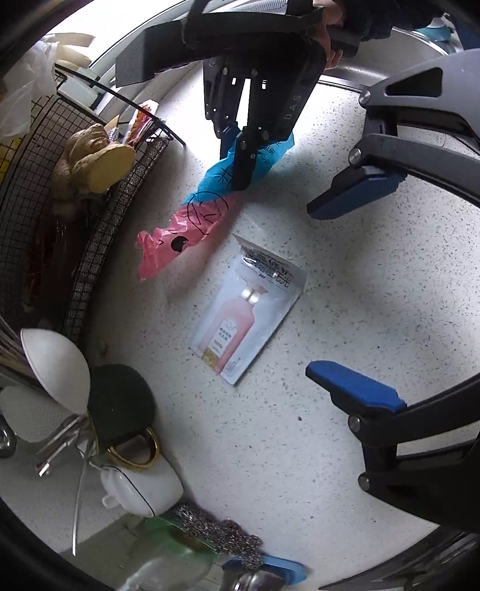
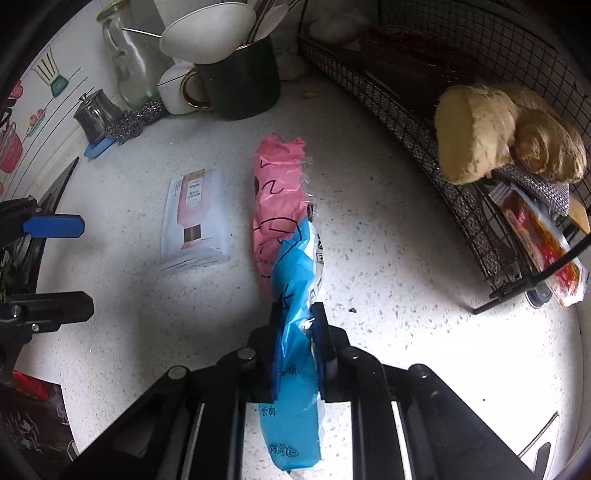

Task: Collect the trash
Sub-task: 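Grasp the pink-and-blue bag with the right tool while the left tool grasps the sachet, then carry the sachet and pink-and-blue bag down over the red bin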

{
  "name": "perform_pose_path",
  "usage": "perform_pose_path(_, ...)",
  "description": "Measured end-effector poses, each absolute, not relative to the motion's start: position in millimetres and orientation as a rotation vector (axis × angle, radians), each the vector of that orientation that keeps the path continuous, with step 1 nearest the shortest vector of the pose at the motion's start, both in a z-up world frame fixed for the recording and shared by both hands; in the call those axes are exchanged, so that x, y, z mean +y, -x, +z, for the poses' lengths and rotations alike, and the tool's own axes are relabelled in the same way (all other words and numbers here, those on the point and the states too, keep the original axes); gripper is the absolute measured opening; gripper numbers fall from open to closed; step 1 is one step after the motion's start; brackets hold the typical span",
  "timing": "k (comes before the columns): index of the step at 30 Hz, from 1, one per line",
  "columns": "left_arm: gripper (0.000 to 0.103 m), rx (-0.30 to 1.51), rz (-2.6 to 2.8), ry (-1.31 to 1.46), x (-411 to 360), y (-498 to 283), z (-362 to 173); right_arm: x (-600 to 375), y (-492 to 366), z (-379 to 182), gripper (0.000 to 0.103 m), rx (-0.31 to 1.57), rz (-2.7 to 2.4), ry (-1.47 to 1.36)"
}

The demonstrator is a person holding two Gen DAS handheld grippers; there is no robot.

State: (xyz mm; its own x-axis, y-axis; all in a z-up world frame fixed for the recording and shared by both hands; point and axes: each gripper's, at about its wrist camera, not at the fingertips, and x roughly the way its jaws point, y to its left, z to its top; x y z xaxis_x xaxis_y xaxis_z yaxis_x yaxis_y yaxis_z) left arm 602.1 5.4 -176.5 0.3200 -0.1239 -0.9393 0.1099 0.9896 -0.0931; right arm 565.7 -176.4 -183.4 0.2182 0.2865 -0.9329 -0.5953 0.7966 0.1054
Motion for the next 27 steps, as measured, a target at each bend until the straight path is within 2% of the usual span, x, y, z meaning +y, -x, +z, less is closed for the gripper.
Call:
perform_pose_path(6,0.052,1.270,-0.246,-0.056,-7.1,-628.3,-196.9,-183.9,-565.0,-183.5,0.012,1.200,0.633,0.273)
perform_pose_path(10,0.043,1.295,-0.292,-0.085,-16.7,-639.0,-211.5,-203.2,-564.2,-178.9,0.012,1.198,0.630,0.243)
perform_pose_path(15,0.011,1.292,-0.289,-0.053,-15.7,-648.9,-221.8,-213.7,-563.9,-177.1,0.013,1.191,0.629,0.239)
perform_pose_path(18,0.004,1.292,-0.303,-0.017,-12.1,-650.2,-222.0,-214.4,-563.5,-177.0,0.013,1.190,0.626,0.230)
perform_pose_path(27,0.000,1.252,-0.248,0.010,-5.9,-622.9,-197.4,-211.9,-550.5,-177.1,0.012,1.229,0.607,0.227)
